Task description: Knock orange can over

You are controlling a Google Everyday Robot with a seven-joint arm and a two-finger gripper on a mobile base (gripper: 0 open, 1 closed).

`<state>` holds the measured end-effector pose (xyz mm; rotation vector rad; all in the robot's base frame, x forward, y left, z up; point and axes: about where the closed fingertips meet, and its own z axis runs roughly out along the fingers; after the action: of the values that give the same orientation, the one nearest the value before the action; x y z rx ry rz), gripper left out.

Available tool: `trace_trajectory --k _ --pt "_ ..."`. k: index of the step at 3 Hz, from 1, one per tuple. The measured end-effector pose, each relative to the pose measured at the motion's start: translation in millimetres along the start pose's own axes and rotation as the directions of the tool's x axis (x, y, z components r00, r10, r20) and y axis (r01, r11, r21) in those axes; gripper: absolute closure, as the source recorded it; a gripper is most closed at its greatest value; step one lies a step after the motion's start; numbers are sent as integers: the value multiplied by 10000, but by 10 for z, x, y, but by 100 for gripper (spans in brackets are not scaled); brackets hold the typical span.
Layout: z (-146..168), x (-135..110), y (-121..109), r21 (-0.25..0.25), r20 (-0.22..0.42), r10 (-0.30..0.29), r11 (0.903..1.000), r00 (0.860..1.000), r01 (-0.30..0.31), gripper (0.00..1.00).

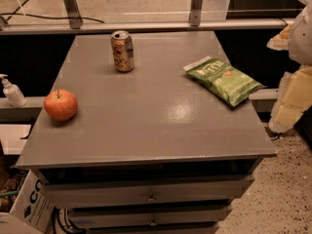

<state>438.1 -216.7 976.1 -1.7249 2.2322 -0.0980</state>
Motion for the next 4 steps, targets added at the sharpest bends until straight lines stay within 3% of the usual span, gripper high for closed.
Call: trace_trajectory --k 1,2,3,4 --pt "0 0 0 0 0 0 10000 10000 0 0" --pt "69 -69 -116 -73 646 132 9999 9978 -128 0" --pt "291 -339 -346 -383 1963 516 9983 9792 -449 0" --pt "492 -752 -576 -944 3501 1091 9922 9303 -809 0"
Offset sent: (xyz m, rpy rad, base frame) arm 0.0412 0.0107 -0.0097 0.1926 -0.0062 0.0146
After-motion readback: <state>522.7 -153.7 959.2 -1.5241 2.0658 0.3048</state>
